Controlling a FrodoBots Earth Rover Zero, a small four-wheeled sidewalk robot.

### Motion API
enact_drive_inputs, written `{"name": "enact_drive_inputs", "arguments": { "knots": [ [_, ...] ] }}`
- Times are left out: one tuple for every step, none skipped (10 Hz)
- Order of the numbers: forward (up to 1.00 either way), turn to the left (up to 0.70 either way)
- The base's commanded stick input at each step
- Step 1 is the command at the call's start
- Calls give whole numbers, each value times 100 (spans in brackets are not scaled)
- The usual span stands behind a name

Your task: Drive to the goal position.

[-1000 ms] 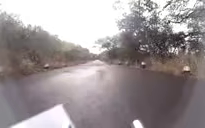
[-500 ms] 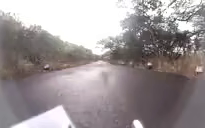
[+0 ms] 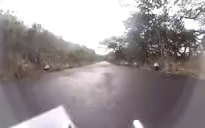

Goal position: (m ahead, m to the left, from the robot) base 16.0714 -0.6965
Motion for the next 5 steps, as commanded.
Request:
{"name": "enact_drive_inputs", "arguments": {
  "knots": [
    [100,0],
    [100,0],
    [100,0],
    [100,0],
    [100,0]
  ]
}}
